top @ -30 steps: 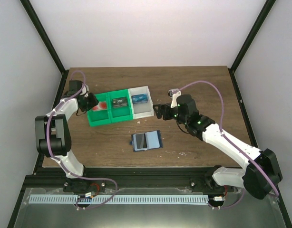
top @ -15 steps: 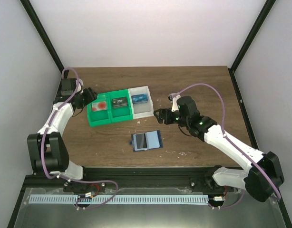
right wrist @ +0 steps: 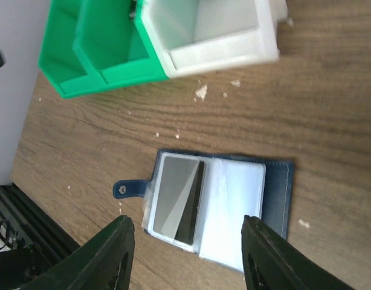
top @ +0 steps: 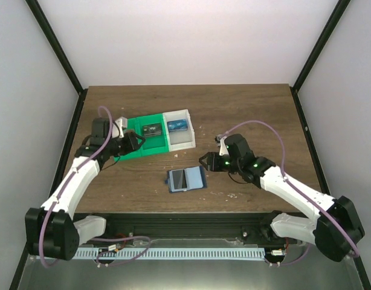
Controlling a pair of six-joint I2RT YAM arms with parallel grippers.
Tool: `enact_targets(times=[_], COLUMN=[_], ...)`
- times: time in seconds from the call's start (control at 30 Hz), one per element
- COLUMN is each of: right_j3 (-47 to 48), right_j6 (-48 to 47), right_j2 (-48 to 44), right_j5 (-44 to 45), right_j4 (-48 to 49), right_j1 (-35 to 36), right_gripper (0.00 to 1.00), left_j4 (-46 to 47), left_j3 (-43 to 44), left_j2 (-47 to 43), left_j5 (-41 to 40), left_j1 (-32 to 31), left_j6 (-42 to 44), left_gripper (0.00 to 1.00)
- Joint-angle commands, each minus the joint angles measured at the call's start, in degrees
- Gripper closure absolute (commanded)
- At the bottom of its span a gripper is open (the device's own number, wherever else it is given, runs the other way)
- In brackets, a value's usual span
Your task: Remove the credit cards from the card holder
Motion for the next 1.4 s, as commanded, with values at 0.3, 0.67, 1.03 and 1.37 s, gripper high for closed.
enact_targets(times=[0.3,0.67,1.03,1.37], right_j3=[-5.10,-7.04,-7.14,-6.74], right_j6=[2.89,2.81,1.76,2.46], right_j2=[8.96,16.52,21.25,21.75], right_j5=[-2.17,-2.09,-4.23,-9.59], right_j4=[4.99,9.98,14.35,17.19], right_j1=[1.83,2.89,2.93,2.86], right_gripper=[0.58,0.58,0.64,0.77], left_j4=[12.49,24.62,28.30,31.18], left_j3=[-11.57,-19.50,-24.18,-25.50], left_j2=[-4.35,3.60,8.60,12.69], left_j5=[4.67,3.20,1.50,1.27], left_j1=[-16.59,-24.55,-24.74,-24.89], left_j6=[-11.80,-16.90,-16.40,-16.04], left_gripper=[0.61,0.66,0.70,0.76])
